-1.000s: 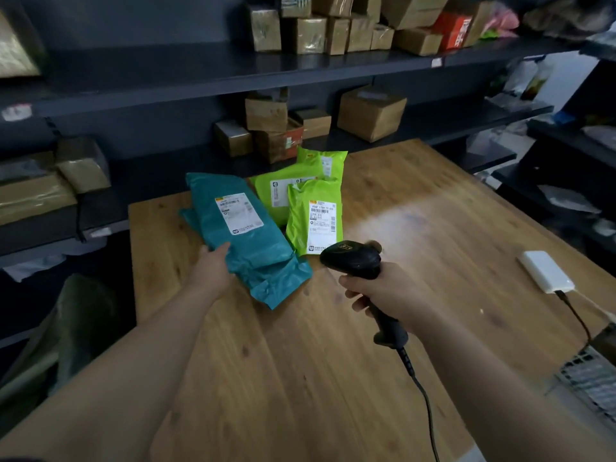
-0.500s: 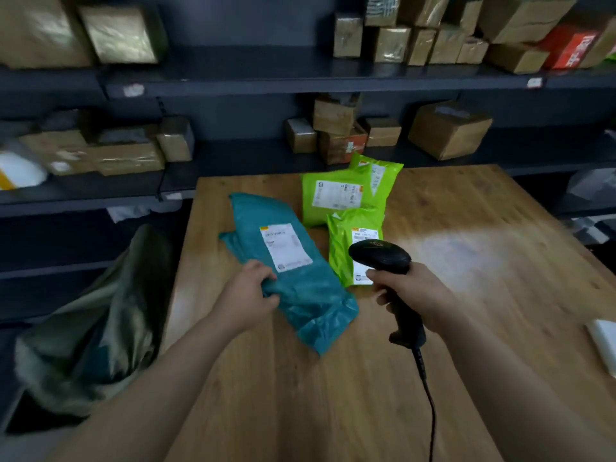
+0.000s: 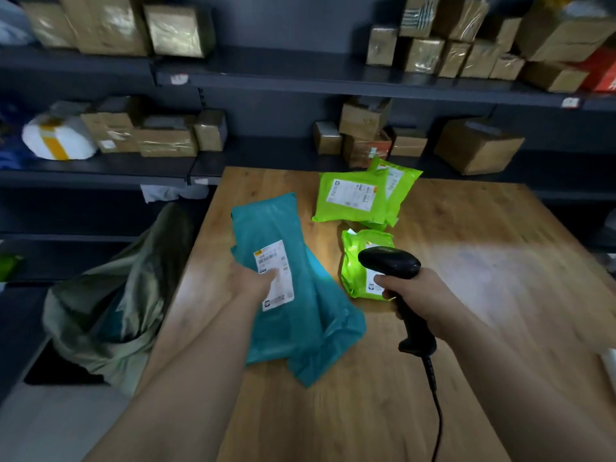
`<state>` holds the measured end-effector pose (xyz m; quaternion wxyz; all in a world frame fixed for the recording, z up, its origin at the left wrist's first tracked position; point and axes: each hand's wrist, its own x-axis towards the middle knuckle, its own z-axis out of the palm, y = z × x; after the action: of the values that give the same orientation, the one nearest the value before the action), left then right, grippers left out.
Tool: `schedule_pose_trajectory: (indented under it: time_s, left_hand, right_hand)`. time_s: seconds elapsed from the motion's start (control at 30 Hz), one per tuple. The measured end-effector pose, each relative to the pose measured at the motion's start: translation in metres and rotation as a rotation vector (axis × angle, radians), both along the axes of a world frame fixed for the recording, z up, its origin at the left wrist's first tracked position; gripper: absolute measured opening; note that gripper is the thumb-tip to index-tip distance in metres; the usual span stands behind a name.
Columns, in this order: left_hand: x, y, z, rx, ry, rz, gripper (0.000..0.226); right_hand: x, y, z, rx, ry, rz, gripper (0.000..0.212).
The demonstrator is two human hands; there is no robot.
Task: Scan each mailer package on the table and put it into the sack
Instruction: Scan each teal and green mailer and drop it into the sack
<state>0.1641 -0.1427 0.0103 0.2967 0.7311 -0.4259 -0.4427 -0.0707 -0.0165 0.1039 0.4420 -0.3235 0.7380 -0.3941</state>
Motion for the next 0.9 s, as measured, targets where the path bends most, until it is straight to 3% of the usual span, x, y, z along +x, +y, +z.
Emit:
schedule_pose_trajectory:
  time_s: [0.07,0.17,0.37,0.5,0.6,0.73,0.9]
  left_hand:
    - [0.0,-0.01,-0.001,0.097,0.029,0.057,0.072]
    - [0.005,-0.015,-0.006,0.218,-0.027,-0.016,0.067]
    - [-0.004,0.002,0.003,0.224,0.445,-0.082,0.03]
    - [-0.005,0.015,0.017,0.162,0.605,-0.162,0.036]
    - [-0.005,0.024,0.023,0.066,0.696,-0.106,0.036]
    - [-0.006,0.031,0.027,-0.085,0.746,-0.027,0.024]
    - [-0.01,0.035,0.027,-0.145,0.767,0.029,0.027]
  right_hand:
    - [-0.003,-0.002,0.003,0.002,0.0,-0.001,0.017]
    - [-0.004,-0.006,0.008,-0.004,-0.017,0.007,0.017]
    - [0.001,-0.012,0.02,-0.013,-0.016,0.108,0.016]
    - [0.008,-0.012,0.031,-0.006,-0.029,0.227,0.014]
    - [0.013,-0.012,0.036,-0.005,-0.017,0.28,0.012]
    - [0.017,-0.009,0.044,-0.015,0.029,0.304,0.016]
    - [0.019,0.0,0.058,-0.035,0.112,0.289,0.015]
